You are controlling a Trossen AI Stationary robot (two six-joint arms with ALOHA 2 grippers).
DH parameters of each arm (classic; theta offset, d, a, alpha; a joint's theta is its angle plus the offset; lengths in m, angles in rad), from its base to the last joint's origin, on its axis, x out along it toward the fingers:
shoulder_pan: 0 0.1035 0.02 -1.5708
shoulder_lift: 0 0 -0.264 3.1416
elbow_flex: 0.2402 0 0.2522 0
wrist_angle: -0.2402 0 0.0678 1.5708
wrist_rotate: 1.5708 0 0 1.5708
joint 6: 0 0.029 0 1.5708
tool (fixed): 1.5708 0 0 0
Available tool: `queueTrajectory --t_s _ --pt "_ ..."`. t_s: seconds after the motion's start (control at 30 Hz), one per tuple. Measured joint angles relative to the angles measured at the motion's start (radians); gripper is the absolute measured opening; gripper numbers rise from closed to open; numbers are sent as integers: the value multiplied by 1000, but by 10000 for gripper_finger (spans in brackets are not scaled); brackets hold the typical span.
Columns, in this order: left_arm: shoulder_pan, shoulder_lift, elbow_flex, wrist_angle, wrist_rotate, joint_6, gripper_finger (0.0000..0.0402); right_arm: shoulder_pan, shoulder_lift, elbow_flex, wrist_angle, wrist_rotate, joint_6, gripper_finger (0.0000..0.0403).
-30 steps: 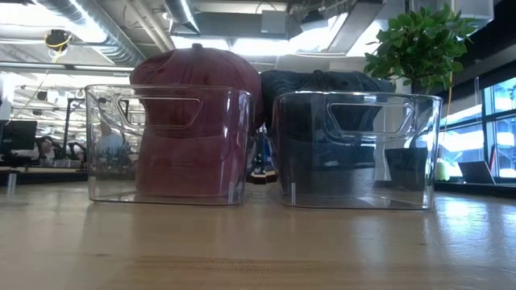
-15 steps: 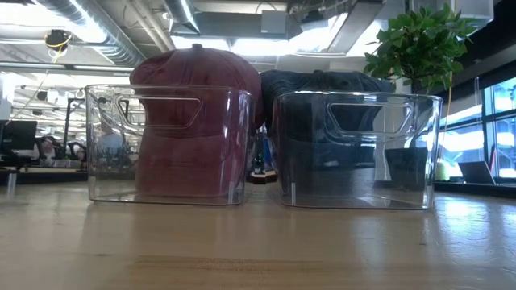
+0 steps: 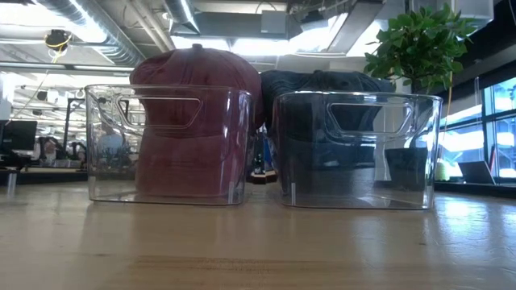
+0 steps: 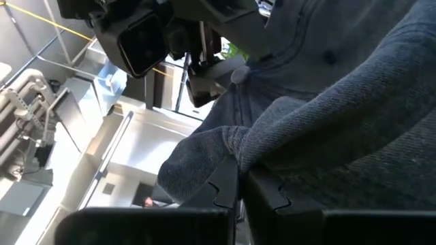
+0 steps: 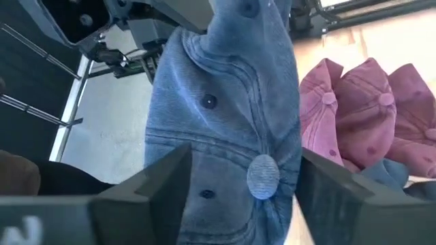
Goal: Pick & Place hat
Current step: Put the blue cap into the right transparent bin
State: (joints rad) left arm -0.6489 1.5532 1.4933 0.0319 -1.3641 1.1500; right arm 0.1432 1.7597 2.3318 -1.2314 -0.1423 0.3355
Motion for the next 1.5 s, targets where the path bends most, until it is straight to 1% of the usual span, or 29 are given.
queueTrajectory --t_s 0.37,0.43,0.5,0.7,0.87,0.97,1.03,1.07,1.13,1.23,1.3,1.4,1.5 --pt "-5 0 0 0 -3 24 4 -1 -7 0 -1 -1 0 76" --pt "-5 0 0 -1 -2 16 6 -1 -8 0 -1 -1 0 50" --pt "-5 0 0 -1 -4 16 13 -1 -8 0 -1 -1 0 33" --pt "-15 0 0 -5 -5 2 39 -1 -8 0 -1 8 0 31" --pt "-26 -2 0 -5 -7 -81 67 -1 -8 0 -1 14 0 38" --pt "-30 -16 0 -36 -25 -158 89 -1 -9 0 -6 14 -8 33" --pt "-30 -41 0 -134 -31 -262 102 -1 -9 1 -16 13 -28 33" --pt "-31 -59 0 -209 -15 -336 106 -1 -9 2 -24 12 -32 33" --pt "-33 -104 0 -360 51 -536 111 -1 -9 19 -51 11 -49 33" --pt "-28 -183 0 -586 163 -881 113 -1 -17 26 -59 10 -69 34" --pt "-11 -229 0 -715 214 -1083 113 -1 -20 25 -77 10 -83 35" --pt "22 -293 0 -856 293 -1342 113 2 -23 25 -120 10 -114 33" --pt "60 -342 0 -946 384 -1523 113 22 -20 19 -168 17 -134 33"
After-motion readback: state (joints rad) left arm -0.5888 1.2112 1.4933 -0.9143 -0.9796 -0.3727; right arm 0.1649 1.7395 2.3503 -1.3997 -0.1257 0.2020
